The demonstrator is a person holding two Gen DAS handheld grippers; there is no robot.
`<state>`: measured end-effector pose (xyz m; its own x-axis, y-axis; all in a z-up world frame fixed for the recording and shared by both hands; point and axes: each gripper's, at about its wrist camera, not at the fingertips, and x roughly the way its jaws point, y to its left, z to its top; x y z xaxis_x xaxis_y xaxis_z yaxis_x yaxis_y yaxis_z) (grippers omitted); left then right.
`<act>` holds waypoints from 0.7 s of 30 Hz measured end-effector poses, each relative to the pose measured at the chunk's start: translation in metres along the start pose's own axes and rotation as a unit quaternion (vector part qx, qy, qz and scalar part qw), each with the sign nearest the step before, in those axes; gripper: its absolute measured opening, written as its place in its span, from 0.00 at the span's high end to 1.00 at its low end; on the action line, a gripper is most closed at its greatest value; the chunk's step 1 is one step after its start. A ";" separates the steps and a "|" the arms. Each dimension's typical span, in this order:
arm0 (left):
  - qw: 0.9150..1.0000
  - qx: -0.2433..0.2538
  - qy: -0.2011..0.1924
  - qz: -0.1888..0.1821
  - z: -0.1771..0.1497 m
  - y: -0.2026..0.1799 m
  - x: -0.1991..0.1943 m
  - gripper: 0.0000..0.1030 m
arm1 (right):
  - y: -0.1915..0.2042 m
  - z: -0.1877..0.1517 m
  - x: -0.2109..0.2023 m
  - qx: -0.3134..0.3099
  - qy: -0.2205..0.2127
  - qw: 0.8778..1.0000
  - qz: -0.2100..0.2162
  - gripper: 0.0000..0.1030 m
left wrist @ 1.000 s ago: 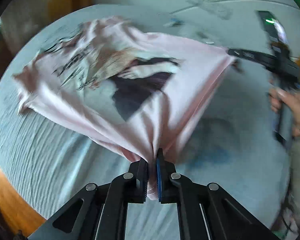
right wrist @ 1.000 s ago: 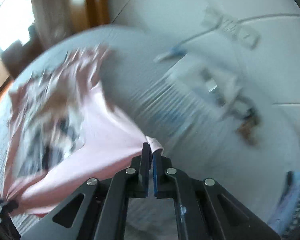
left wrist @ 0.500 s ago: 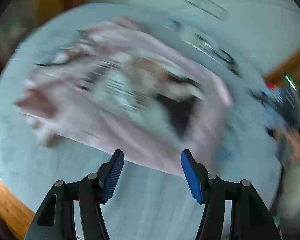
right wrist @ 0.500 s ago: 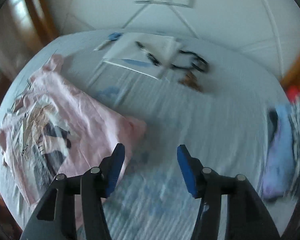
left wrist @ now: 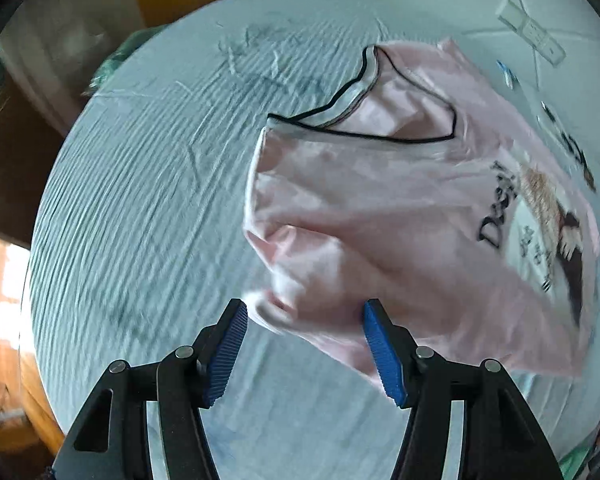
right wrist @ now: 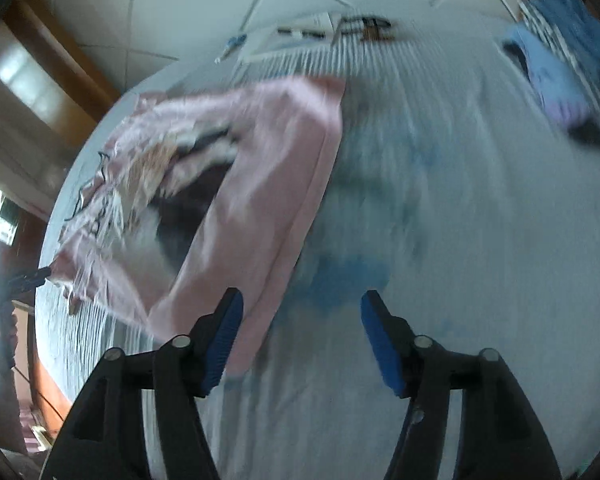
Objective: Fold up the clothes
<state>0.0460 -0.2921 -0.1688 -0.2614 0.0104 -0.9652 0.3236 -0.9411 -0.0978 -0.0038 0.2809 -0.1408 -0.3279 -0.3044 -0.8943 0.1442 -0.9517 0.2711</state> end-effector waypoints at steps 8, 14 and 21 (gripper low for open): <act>0.997 0.051 0.016 -0.050 0.001 0.002 0.019 0.41 | 0.050 -0.047 0.027 -0.006 0.023 0.999 -0.040 0.40; 0.994 0.102 0.030 -0.022 -0.001 -0.024 0.033 0.32 | 0.086 -0.038 0.054 -0.053 0.012 0.996 -0.069 0.44; 0.994 0.094 0.026 -0.043 0.002 -0.023 0.011 0.84 | 0.105 -0.026 0.025 -0.059 -0.027 0.994 -0.091 0.89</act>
<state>0.0345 -0.2714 -0.1766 -0.2309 0.1057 -0.9672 0.1262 -0.9824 -0.1375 0.0275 0.1740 -0.1438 -0.4075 -0.1318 -0.9037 0.1859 -0.9808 0.0592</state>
